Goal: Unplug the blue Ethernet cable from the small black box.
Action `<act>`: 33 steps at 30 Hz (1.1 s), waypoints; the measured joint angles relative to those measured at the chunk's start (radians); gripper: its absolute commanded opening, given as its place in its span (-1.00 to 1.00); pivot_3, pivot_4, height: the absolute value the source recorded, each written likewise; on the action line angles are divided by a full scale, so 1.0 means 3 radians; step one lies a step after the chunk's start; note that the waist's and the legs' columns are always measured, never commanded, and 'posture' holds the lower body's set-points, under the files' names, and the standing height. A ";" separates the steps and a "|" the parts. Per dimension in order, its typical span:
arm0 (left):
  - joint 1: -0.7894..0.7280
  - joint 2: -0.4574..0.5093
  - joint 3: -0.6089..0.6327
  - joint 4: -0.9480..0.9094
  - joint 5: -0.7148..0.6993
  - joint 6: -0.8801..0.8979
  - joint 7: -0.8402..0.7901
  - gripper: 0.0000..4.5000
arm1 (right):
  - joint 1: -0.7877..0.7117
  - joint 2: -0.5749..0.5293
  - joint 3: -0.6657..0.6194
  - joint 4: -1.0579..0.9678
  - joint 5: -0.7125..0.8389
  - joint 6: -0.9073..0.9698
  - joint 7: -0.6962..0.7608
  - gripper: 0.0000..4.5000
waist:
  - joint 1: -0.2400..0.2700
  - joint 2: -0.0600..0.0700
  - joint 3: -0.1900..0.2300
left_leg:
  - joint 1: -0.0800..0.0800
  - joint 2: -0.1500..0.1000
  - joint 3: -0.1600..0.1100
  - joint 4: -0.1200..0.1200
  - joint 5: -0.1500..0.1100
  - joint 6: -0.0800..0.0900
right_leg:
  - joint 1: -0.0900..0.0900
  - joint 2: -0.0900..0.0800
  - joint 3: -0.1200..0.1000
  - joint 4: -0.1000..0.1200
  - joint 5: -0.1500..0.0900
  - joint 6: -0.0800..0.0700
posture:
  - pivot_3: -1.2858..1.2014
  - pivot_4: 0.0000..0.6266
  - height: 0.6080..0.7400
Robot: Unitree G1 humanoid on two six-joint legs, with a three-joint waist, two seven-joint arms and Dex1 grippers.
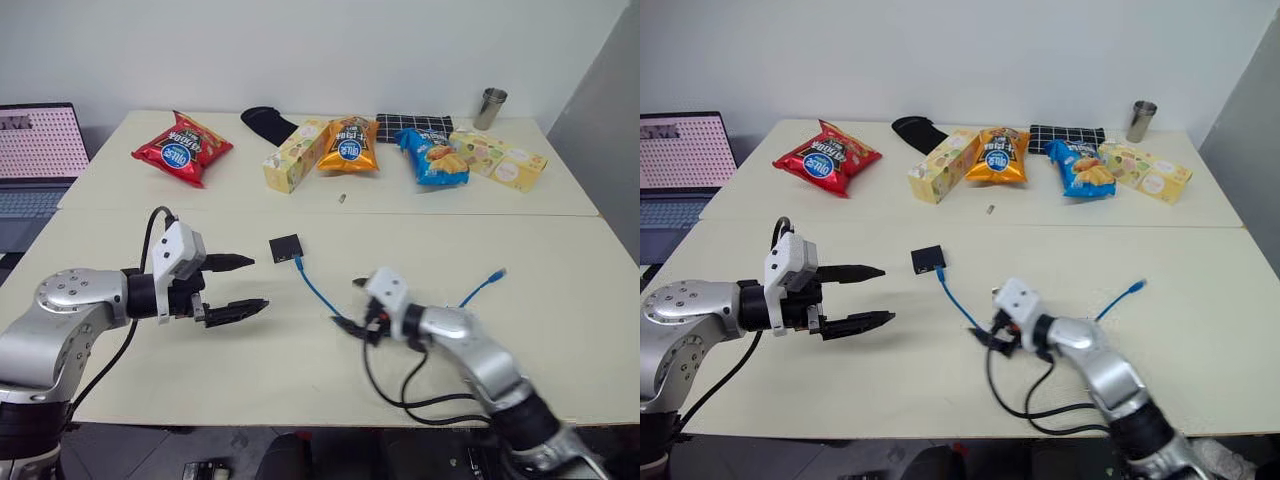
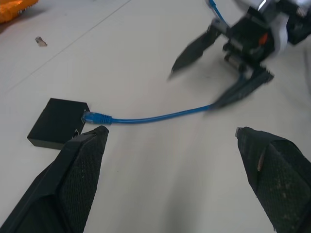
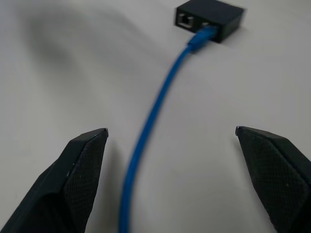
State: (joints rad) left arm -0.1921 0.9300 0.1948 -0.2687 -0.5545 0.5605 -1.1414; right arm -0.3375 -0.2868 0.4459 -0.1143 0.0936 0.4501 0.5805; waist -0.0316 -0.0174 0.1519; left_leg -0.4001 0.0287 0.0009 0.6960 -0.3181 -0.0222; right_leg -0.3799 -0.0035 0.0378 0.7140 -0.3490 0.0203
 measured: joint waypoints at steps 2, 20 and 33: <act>0.0001 0.0007 0.0000 0.0005 0.0004 0.0000 -0.0019 1.00 | -0.0101 0.0108 0.0029 0.0176 -0.0082 -0.0042 -0.0056 0.68 | 0.0004 -0.0001 -0.0001 | 0.0000 0.0000 0.0000 0.0001 0.0000 0.0000 | 0.0001 -0.0002 0.0000 0.0001 0.0000 0.0000 | 0.03 -0.52 1.00; -0.0038 -0.0061 -0.0085 0.0005 0.0023 -0.0030 -0.0010 1.00 | -0.0081 -0.0292 -0.0259 -0.0145 -0.0143 0.0385 -0.0006 -1.00 | 0.0025 -0.0003 -0.0002 | 0.0000 -0.0004 -0.0002 0.0003 0.0000 0.0000 | 0.0005 -0.0004 -0.0001 -0.0001 0.0000 0.0000 | 0.03 -0.52 1.00; -0.0052 -0.0200 -0.0314 0.0005 0.0015 -0.0073 -0.0015 1.00 | 0.0642 -0.1733 -0.0946 -0.0840 0.0168 0.0436 0.0878 -0.57 | 0.0048 0.0003 0.0001 | 0.0002 -0.0003 0.0000 0.0003 -0.0005 0.0008 | 0.0019 -0.0002 0.0005 -0.0022 0.0000 0.0000 | 0.03 -0.52 1.00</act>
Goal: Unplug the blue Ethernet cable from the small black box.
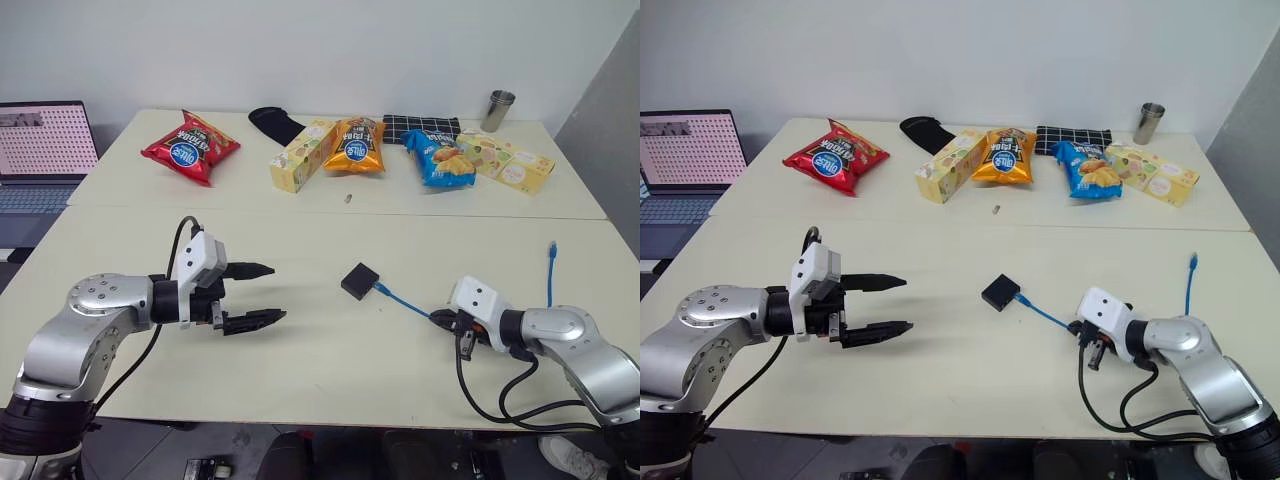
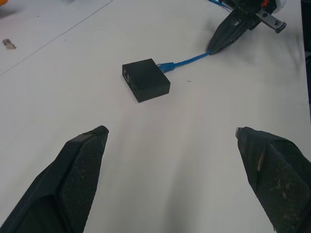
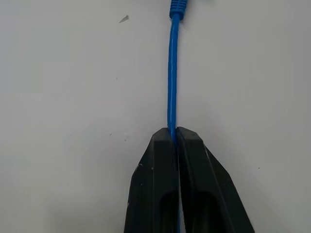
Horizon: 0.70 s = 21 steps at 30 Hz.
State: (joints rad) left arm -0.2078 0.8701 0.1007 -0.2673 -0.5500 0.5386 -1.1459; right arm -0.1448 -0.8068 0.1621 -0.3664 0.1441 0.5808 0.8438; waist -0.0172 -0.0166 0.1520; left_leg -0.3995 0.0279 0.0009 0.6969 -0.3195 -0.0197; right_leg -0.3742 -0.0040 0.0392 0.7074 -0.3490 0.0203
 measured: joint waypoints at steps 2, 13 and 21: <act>0.0000 -0.0004 -0.0020 -0.0002 -0.0003 0.0002 -0.0004 1.00 | -0.0044 0.0167 0.0008 0.0008 0.0011 0.0039 -0.0056 -0.35 | -0.0008 0.0000 0.0000 | 0.0000 0.0001 -0.0001 0.0000 0.0001 -0.0002 | 0.0000 0.0000 -0.0001 0.0000 0.0000 0.0000 | 0.03 -0.52 1.00; 0.0021 -0.0009 -0.0082 -0.0065 -0.0081 0.0071 -0.0010 1.00 | -0.0591 0.0998 0.0149 0.0567 -0.0030 0.0213 -0.0540 0.34 | -0.0029 0.0001 0.0001 | -0.0001 0.0000 -0.0002 -0.0001 0.0004 -0.0007 | -0.0004 0.0000 -0.0002 0.0006 0.0000 0.0000 | 0.03 -0.52 1.00; 0.0015 -0.0143 -0.0219 -0.0063 -0.0073 0.0087 0.0048 1.00 | -0.0698 0.1197 0.0250 0.0709 -0.0065 0.0187 -0.0611 0.02 | -0.0044 0.0001 0.0001 | 0.0001 0.0001 -0.0001 0.0000 0.0004 -0.0007 | -0.0005 0.0000 -0.0001 0.0012 0.0000 0.0000 | 0.03 -0.52 1.00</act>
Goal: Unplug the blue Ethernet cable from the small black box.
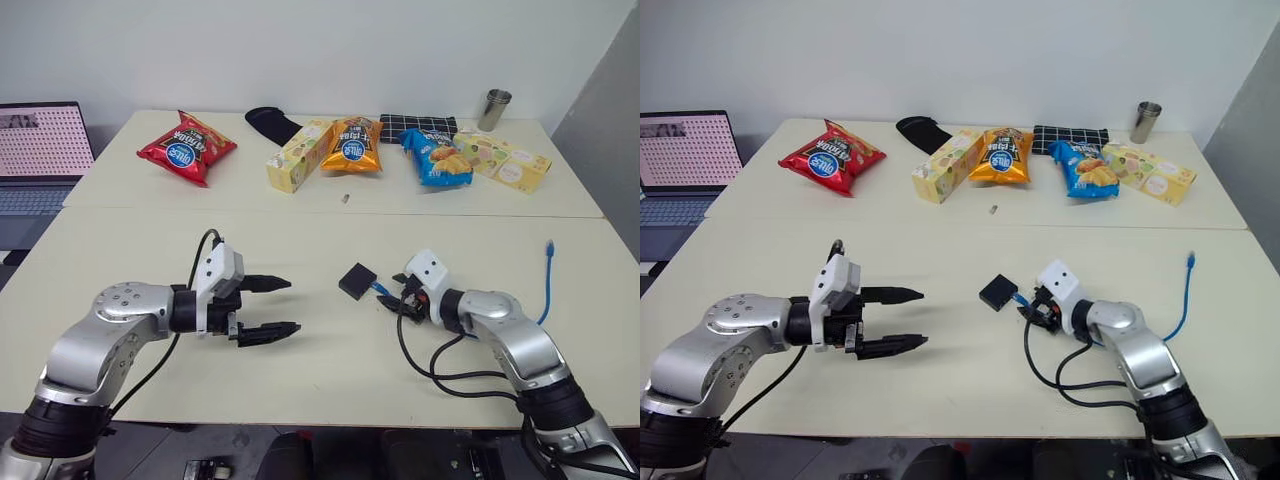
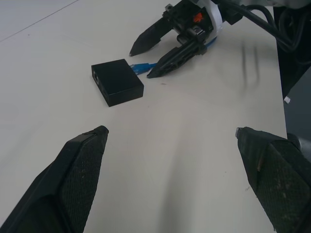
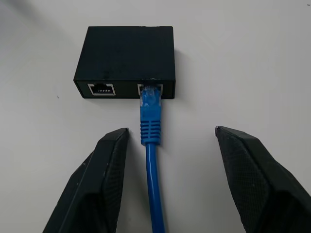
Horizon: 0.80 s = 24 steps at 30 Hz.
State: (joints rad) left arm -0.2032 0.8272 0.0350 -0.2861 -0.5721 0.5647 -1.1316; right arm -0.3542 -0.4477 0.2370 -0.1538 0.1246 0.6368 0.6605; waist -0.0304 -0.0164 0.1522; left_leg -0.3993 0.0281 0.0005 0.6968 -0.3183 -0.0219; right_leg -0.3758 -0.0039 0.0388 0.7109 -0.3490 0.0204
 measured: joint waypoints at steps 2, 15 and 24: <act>-0.0004 -0.0017 -0.0009 0.0010 0.0007 0.0012 0.0036 1.00 | -0.0001 -0.0002 0.0021 -0.0003 -0.0010 -0.0013 0.0011 -0.18 | 0.0001 0.0000 0.0000 | 0.0000 0.0000 0.0000 0.0000 0.0000 0.0000 | 0.0000 0.0000 0.0000 0.0000 0.0000 0.0000 | 0.03 -0.52 1.00; -0.0415 -0.0504 0.0059 0.0353 -0.0542 0.0926 0.0405 1.00 | -0.0109 -0.0417 0.0284 -0.0139 -0.0371 -0.0709 0.0287 -0.95 | 0.0001 0.0000 0.0000 | -0.0003 0.0000 -0.0001 0.0002 0.0000 0.0000 | -0.0003 0.0000 -0.0002 0.0001 0.0000 0.0000 | 0.03 -0.52 1.00; -0.0563 -0.0646 0.0138 0.0436 -0.0904 0.1359 0.0523 1.00 | -0.0272 -0.0665 0.0450 -0.0201 -0.0811 -0.2269 0.0497 -0.95 | 0.0000 0.0000 0.0000 | -0.0003 0.0000 0.0000 0.0005 0.0001 -0.0001 | -0.0001 -0.0001 0.0000 0.0000 0.0000 0.0000 | 0.03 -0.52 1.00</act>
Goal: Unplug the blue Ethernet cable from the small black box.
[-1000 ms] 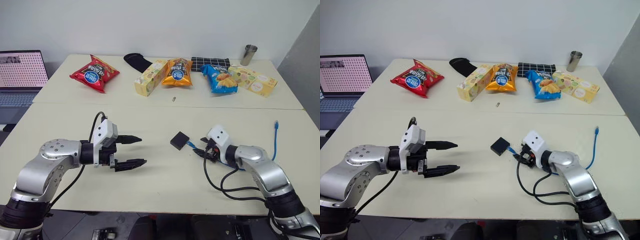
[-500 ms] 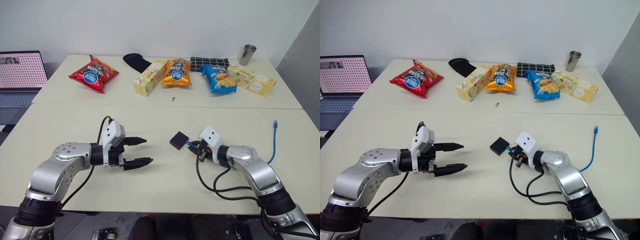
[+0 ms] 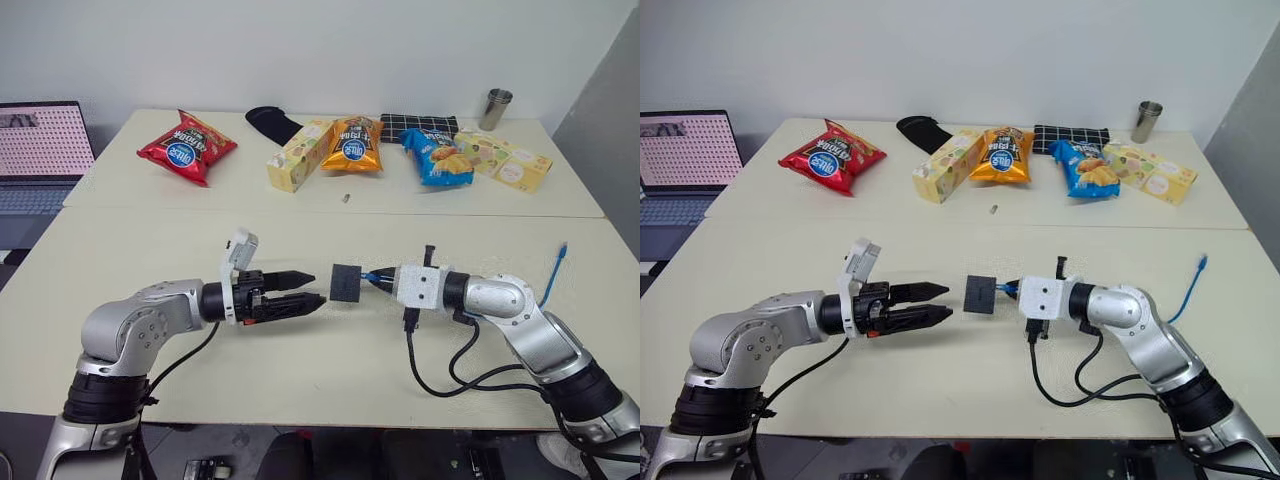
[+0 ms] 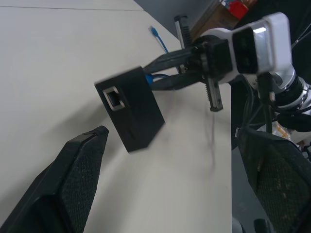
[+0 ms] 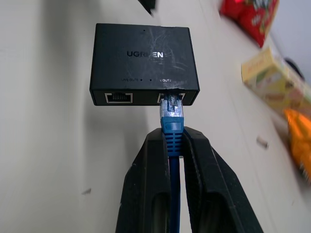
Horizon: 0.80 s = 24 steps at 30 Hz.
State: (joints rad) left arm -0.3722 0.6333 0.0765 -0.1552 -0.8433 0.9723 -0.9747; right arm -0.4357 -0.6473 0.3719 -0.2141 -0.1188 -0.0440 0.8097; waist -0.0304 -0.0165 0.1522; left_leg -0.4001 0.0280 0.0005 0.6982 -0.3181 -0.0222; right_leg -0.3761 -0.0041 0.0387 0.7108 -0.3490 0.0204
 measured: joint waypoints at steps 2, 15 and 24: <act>-0.0030 -0.0071 0.0001 0.0017 -0.0023 0.0010 0.0042 1.00 | -0.0095 0.0009 0.0005 -0.0008 -0.0038 -0.0160 0.0018 -0.95 | -0.0001 0.0000 0.0000 | 0.0000 0.0000 0.0000 0.0000 0.0000 0.0000 | 0.0000 0.0000 0.0000 0.0000 0.0000 0.0000 | 0.03 -0.52 1.00; -0.0062 -0.0239 0.0032 0.0103 -0.0127 0.0083 0.0163 0.20 | -0.0223 0.0133 -0.0002 -0.0023 -0.0118 -0.0394 -0.0015 -0.95 | 0.0000 0.0000 0.0000 | 0.0001 0.0001 -0.0001 0.0000 0.0000 -0.0001 | 0.0000 -0.0001 -0.0001 0.0000 0.0000 0.0000 | 0.03 -0.52 1.00; -0.0104 -0.0239 0.0039 0.0164 -0.0166 0.0080 0.0143 -0.61 | -0.0223 0.0170 -0.0023 0.0015 -0.0293 -0.0471 -0.0119 -0.95 | 0.0000 0.0000 0.0000 | 0.0001 0.0001 0.0000 0.0000 0.0001 -0.0001 | 0.0000 -0.0001 -0.0001 0.0000 0.0000 0.0000 | 0.03 -0.52 1.00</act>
State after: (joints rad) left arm -0.4035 0.5615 0.0881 -0.1062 -0.8931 0.9963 -0.9319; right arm -0.5026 -0.5963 0.3651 -0.2097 -0.2068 -0.1854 0.7740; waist -0.0303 -0.0165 0.1522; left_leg -0.3998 0.0282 0.0003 0.6982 -0.3179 -0.0225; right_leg -0.3760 -0.0043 0.0384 0.7109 -0.3490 0.0204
